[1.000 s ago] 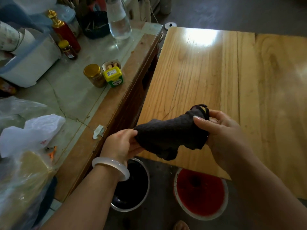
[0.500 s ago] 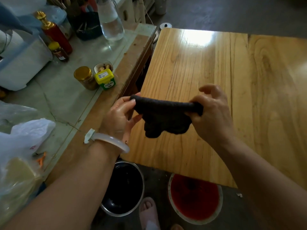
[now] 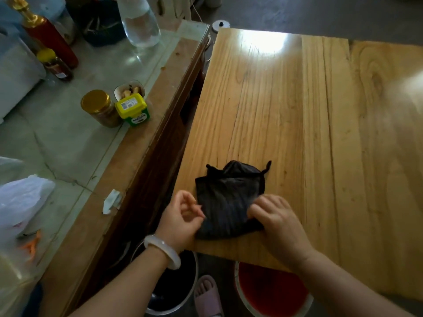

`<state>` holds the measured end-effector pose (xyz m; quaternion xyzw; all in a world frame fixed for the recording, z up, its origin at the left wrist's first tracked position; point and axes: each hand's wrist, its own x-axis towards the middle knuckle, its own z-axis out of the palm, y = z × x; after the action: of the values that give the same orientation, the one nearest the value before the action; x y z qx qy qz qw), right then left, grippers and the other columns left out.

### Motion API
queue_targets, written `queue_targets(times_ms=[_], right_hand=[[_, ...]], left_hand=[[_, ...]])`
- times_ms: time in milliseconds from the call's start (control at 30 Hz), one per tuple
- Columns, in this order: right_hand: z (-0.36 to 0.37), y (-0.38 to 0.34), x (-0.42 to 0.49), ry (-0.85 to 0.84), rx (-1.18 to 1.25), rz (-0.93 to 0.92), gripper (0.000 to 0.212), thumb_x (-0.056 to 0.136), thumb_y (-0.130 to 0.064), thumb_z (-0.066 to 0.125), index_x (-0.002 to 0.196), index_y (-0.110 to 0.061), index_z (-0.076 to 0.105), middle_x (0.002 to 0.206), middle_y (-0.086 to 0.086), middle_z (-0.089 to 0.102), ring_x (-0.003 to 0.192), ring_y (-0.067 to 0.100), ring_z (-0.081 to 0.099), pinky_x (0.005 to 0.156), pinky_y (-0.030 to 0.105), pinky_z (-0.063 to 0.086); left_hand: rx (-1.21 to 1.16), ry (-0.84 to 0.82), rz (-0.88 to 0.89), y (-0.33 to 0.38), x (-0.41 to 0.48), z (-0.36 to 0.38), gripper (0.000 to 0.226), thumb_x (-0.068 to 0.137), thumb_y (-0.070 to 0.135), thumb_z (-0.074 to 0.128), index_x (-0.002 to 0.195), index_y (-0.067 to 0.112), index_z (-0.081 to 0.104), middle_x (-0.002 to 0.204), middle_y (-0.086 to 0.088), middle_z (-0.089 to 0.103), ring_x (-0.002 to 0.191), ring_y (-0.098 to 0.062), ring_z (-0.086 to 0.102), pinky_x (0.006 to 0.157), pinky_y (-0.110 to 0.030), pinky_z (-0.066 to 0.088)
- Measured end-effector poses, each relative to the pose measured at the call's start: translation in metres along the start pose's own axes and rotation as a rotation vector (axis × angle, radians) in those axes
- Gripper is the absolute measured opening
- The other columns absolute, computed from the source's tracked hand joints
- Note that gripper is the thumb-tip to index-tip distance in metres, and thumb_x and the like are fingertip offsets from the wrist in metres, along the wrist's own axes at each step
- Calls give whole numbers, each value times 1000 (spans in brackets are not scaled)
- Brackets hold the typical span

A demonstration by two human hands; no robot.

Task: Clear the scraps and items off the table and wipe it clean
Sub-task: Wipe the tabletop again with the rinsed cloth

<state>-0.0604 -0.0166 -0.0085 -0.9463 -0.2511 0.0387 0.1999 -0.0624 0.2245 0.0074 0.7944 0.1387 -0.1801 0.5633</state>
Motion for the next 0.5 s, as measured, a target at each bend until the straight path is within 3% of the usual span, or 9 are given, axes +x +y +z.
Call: queue_targets(times_ms=[100,167,300,400,500], right_hand=[[9,-3,-14,-185,-6,29,34,75,-43,65,105,-31,54,114,-5,57,114,19,55,98,42,50],[6,-7,-14,-206,-1,91,34,73,-53,57,100,-33,61,112,-8,56,113,17,55,102,40,44],[2,-19,11,63,151,245,22,79,-39,52,83,-25,69,97,-9,56,97,12,54,90,33,44],[8,-32,53,276,347,429,20,95,-23,47,94,-19,67,98,-10,53,92,6,51,80,17,43],[29,-38,88,399,503,620,18,100,-9,46,98,-16,63,97,-9,51,90,6,52,78,15,44]], left_hand=[[345,-15,136,-23,-7,1,38,79,3,62,98,34,52,86,9,60,85,-3,60,79,-24,53],[501,7,318,-19,-3,7,31,79,8,57,98,33,56,91,17,55,90,-1,53,77,-19,49],[552,-4,515,4,21,35,23,81,13,50,98,21,62,98,10,55,95,-4,48,80,-14,42],[534,73,508,8,48,58,18,88,10,51,102,16,61,101,3,55,95,-10,50,83,-20,45],[620,109,519,0,73,76,21,79,6,66,99,10,60,93,-3,57,84,-15,56,79,-28,53]])
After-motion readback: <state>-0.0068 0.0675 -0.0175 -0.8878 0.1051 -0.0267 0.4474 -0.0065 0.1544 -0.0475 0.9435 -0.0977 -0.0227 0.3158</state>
